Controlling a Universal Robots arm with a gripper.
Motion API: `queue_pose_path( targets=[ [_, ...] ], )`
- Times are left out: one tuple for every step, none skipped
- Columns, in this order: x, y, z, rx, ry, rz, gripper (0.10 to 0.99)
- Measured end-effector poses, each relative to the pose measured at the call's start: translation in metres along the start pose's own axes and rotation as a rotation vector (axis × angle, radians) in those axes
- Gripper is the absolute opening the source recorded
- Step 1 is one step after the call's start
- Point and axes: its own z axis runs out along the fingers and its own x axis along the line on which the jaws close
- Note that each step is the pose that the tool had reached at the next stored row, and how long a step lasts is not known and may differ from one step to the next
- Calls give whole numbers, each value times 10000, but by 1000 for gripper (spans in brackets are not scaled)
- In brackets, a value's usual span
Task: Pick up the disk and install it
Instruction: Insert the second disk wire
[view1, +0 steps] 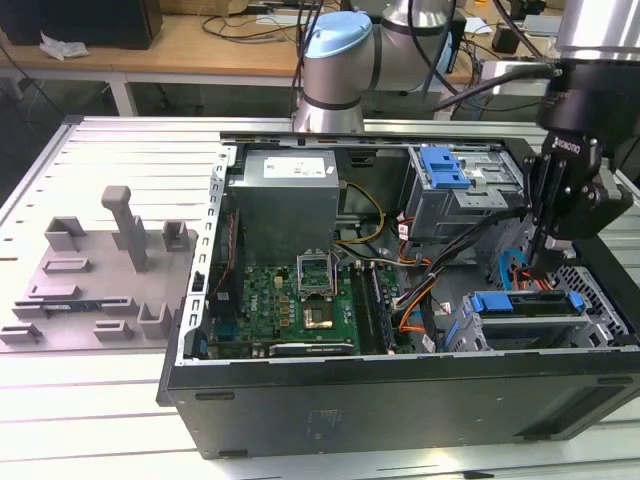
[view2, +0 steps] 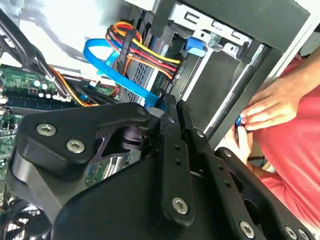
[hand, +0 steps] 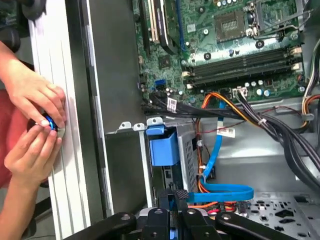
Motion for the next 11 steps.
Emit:
queue_pose_path(
  targets=[
    [21,-3,9,83,-150,38,161],
    [37,-5,16,119,-275,57,161],
    [51,-8,21,122,-379,62,161],
    [69,-11,28,112,-533,64,161],
    [83,-13,34,95,-681,63,161],
    [110,-16,46,56,-971,61,161],
    [141,-21,59,14,-1271,56,161],
    [172,-25,71,-15,-1483,55,161],
    [191,-28,79,-30,-1595,53,161],
    [210,-31,87,-46,-1704,52,161],
    [229,-34,94,-62,-1817,50,161]
  ],
)
